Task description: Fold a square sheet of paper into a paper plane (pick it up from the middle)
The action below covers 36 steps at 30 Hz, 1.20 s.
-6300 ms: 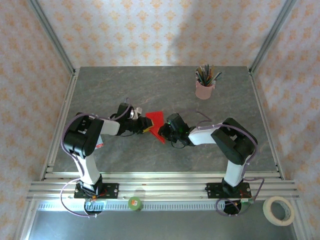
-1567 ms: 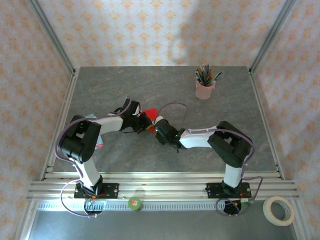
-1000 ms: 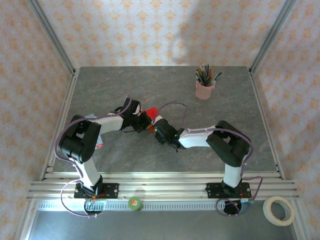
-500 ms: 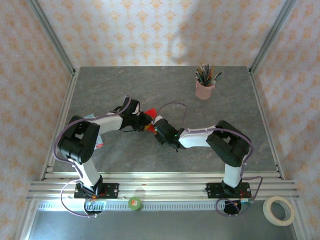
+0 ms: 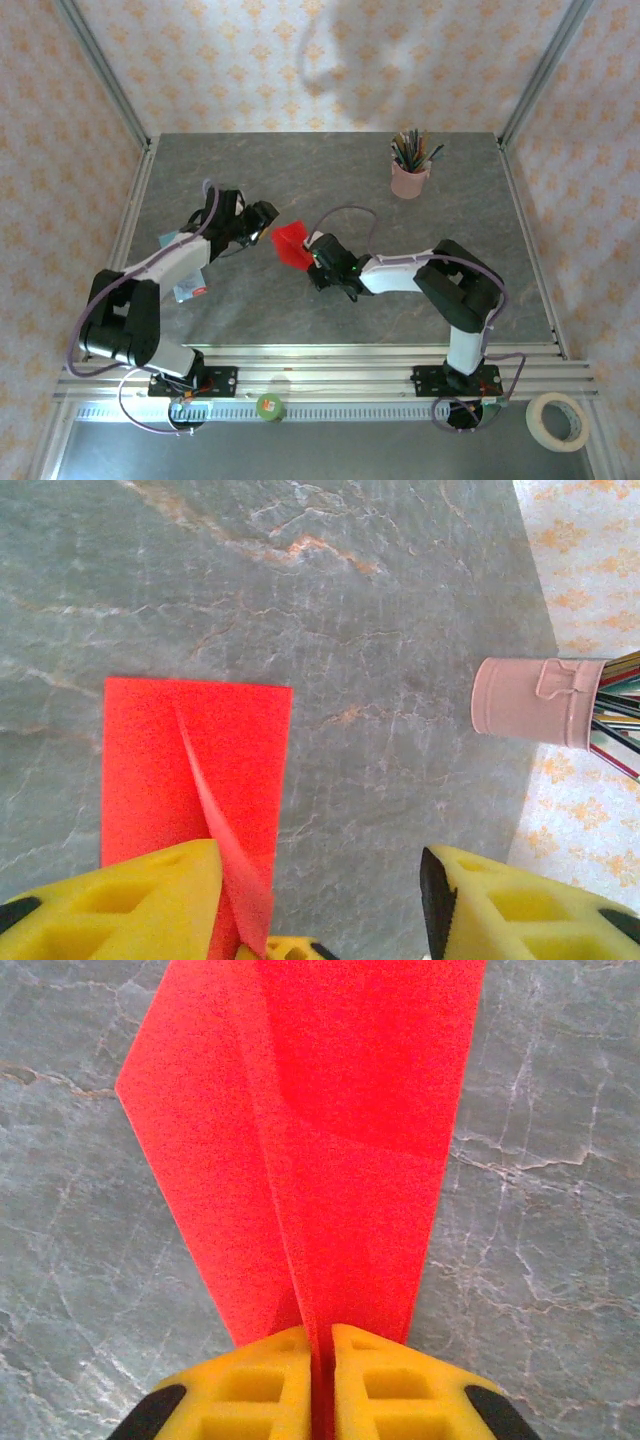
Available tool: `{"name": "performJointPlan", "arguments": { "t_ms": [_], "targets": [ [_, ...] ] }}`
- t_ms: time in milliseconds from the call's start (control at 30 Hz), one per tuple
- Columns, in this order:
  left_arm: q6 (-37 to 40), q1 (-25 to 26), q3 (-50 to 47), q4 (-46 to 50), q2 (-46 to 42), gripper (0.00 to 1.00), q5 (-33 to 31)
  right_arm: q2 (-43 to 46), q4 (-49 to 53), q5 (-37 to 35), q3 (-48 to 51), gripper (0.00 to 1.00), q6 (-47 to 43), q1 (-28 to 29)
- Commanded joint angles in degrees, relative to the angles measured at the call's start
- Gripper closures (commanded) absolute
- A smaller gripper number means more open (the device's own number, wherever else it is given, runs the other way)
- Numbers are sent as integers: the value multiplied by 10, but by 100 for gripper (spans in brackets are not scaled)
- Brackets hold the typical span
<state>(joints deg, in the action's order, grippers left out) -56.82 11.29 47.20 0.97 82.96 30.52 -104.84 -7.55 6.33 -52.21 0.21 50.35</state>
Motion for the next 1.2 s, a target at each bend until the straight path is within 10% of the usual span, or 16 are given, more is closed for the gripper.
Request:
{"name": "performJointPlan", "arguments": {
  "t_ms": [0, 600, 1167],
  "targets": [
    [-20, 1, -47, -53, -28, 43, -8, 5, 5, 73, 15, 88, 38, -13],
    [-45, 91, -171, -270, 30, 59, 73, -17, -21, 272, 22, 88, 108, -73],
    [-12, 92, -170, -279, 87, 73, 65, -32, -30, 316, 24, 88, 142, -89]
  ]
}}
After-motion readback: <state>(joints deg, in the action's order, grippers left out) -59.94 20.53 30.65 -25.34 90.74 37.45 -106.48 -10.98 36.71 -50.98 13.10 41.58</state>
